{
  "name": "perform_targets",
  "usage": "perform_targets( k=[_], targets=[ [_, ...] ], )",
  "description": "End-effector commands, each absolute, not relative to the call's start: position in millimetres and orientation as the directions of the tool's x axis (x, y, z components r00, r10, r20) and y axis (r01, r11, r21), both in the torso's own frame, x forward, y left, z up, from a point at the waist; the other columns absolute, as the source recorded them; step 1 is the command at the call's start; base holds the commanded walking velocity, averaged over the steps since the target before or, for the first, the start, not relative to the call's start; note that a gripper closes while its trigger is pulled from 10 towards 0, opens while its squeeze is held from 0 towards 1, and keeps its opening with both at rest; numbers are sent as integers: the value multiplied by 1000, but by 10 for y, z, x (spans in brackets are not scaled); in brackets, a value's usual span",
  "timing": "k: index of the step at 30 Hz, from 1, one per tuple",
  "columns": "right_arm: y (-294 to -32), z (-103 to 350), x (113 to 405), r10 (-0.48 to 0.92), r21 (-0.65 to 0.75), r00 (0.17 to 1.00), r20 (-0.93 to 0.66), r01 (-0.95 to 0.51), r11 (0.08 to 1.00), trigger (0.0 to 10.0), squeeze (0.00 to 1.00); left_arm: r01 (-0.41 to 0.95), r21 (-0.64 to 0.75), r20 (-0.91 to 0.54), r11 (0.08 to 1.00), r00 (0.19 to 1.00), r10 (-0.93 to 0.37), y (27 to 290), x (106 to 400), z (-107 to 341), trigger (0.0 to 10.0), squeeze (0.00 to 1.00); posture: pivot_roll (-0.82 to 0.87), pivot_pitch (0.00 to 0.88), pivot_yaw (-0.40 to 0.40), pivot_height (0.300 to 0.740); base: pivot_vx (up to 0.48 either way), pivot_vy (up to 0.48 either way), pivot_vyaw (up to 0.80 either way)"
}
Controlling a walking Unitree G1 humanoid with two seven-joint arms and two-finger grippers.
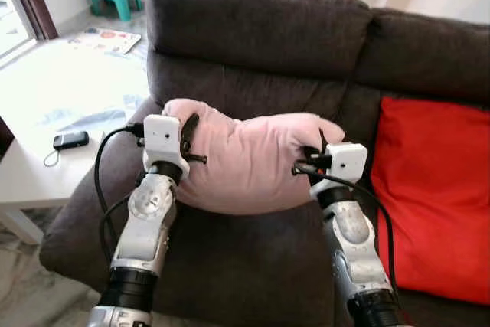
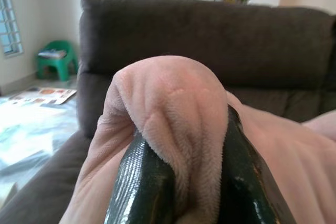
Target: Move the pillow to the sofa from floor
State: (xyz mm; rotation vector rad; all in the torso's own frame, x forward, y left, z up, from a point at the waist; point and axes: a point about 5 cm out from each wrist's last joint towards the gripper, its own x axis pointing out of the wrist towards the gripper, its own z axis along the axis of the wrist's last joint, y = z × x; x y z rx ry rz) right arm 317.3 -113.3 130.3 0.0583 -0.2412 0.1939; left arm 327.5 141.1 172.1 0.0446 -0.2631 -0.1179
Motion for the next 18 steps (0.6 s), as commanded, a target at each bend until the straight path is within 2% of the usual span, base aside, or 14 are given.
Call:
perform_targets(
  k=[1, 12, 18],
  targets=[
    [-936, 1469, 3176, 270, -2, 913, 307, -283, 959, 10000, 0, 174, 54, 293, 983, 939, -182, 1302, 3264, 1806, 10000, 0, 15, 7, -92, 740, 0, 0, 0],
    [-969, 1404, 3196, 250, 2, 932, 262, -259, 966, 10000, 0, 186, 43, 221, 982, 957, -190, 1287, 3237, 1617, 10000, 0, 14, 11, -92, 740, 0, 0, 0],
    [-1012, 1372, 3222, 226, -10, 945, 236, -231, 973, 10000, 0, 181, 40, 214, 983, 959, -186, 1294, 3243, 1599, 10000, 0, 14, 12, -92, 740, 0, 369, -729]
  ],
)
